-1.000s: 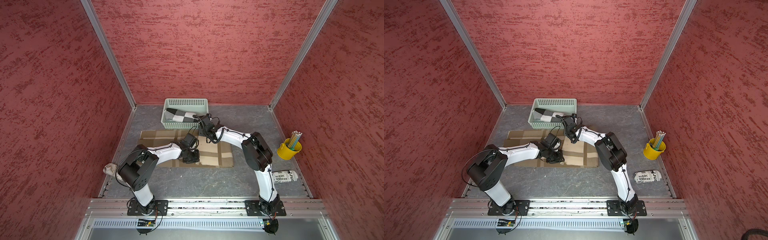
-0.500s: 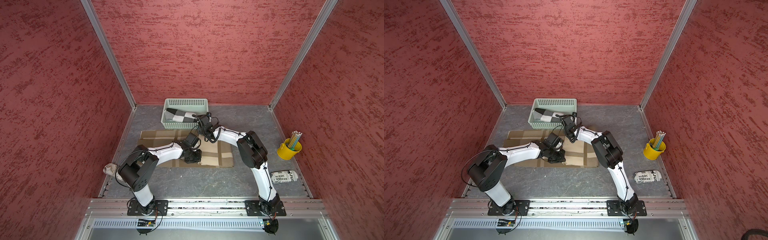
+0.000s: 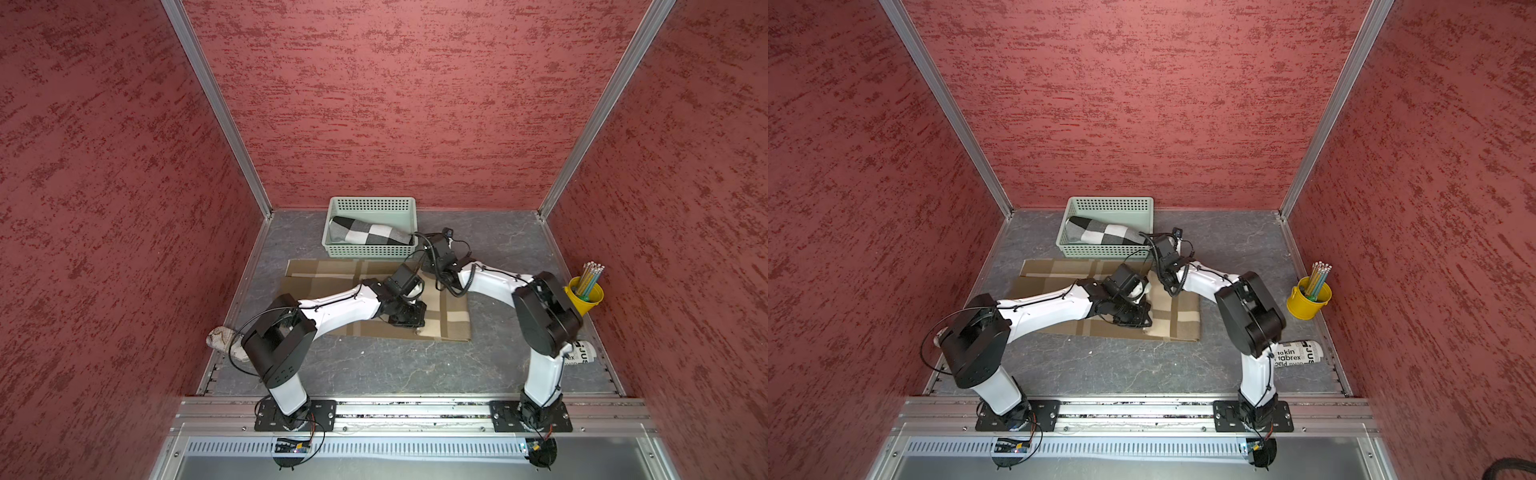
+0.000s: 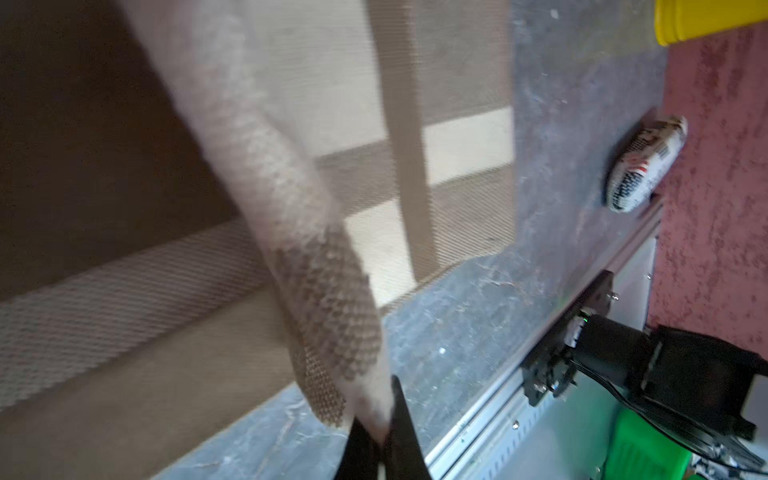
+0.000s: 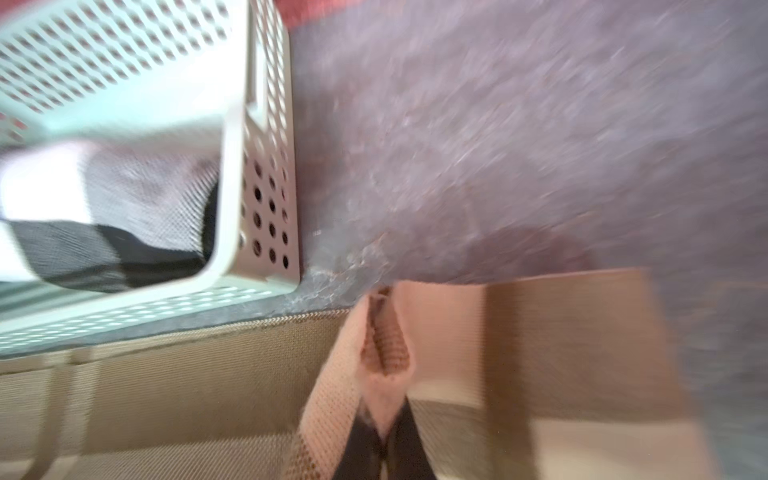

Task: Roll up the scarf and place it into the basket
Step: Fold the scarf at the center of the board.

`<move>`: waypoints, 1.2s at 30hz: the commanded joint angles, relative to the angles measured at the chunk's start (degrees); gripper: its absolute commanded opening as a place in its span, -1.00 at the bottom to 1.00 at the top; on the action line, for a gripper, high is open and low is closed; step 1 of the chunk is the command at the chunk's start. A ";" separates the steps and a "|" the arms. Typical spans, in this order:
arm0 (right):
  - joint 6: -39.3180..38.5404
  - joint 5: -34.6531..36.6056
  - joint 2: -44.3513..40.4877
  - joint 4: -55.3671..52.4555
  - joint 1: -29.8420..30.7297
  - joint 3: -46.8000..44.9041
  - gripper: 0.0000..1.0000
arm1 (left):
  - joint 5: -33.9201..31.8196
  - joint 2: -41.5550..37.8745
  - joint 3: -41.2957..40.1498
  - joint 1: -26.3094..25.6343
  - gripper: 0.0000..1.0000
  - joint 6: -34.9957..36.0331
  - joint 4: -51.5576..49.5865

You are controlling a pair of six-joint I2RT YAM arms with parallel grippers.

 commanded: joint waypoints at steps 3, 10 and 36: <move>-7.92 1.68 -13.81 -5.97 -6.34 -4.85 -1.00 | 5.86 4.19 16.29 -7.97 -1.00 4.53 -3.74; -15.31 5.21 -31.04 -15.60 -13.31 -4.61 -1.00 | 9.40 12.77 39.18 -13.85 -1.00 4.78 -5.37; -21.62 -11.48 -39.18 -22.46 -26.02 1.25 -1.00 | 17.12 22.01 55.85 -15.52 -1.00 5.40 -4.17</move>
